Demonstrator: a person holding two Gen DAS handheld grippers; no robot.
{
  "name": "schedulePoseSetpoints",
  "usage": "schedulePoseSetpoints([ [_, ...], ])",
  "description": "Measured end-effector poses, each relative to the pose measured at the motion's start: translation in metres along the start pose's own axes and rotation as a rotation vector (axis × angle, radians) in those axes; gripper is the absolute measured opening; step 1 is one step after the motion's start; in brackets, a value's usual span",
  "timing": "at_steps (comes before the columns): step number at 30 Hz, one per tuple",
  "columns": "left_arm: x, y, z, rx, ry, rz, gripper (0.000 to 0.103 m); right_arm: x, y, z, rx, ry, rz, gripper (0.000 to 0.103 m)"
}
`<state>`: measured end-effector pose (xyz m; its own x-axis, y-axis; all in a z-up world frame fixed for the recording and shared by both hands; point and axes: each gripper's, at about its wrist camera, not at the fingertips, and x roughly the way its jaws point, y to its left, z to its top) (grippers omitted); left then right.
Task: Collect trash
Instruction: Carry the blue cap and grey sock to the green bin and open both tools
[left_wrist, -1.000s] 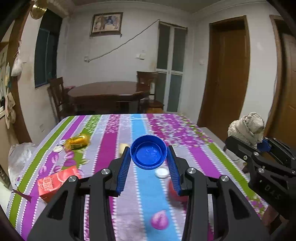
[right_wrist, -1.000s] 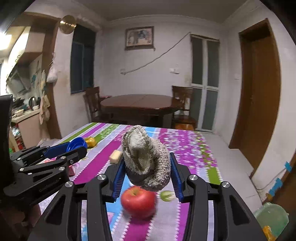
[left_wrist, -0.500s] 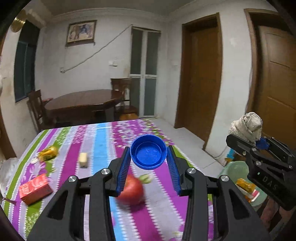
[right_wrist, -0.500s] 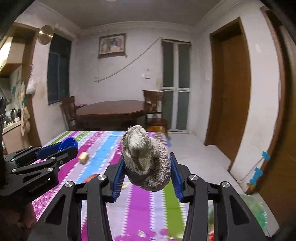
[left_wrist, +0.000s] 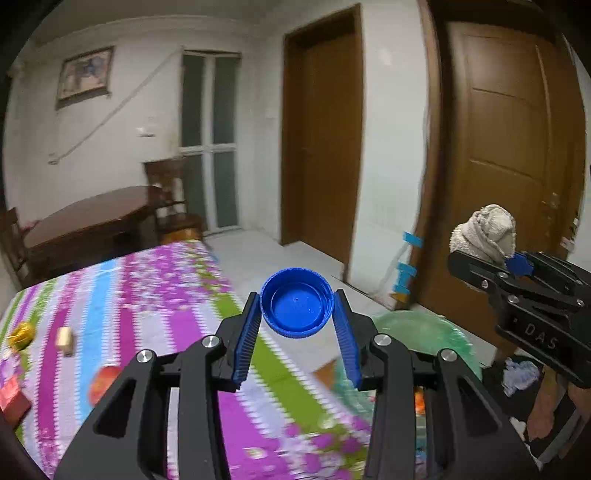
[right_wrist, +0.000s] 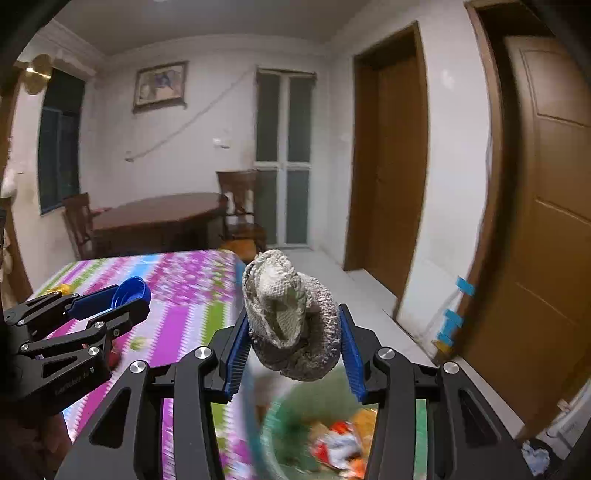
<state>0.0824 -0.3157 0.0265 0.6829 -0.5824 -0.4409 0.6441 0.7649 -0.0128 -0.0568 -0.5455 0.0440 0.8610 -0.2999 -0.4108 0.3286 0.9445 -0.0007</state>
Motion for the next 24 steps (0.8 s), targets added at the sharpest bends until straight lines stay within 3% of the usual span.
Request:
schedulePoseSetpoints([
  [8,0.057,-0.053,-0.008,0.051,0.127,-0.125,0.038,0.049,-0.091,-0.037,0.069,0.218,-0.024,0.046],
  [16,0.112,-0.080,-0.035,0.075,0.286,-0.178,0.038,0.105,-0.104,-0.084,0.108,0.401,0.004,0.046],
  [20,0.136,-0.081,-0.051,0.073,0.365,-0.184,0.038,0.132,-0.094,-0.093,0.120,0.460,0.023,0.046],
  [24,0.144,-0.079,-0.060,0.067,0.392,-0.177,0.038,0.144,-0.083,-0.099,0.109,0.489,0.026,0.046],
])
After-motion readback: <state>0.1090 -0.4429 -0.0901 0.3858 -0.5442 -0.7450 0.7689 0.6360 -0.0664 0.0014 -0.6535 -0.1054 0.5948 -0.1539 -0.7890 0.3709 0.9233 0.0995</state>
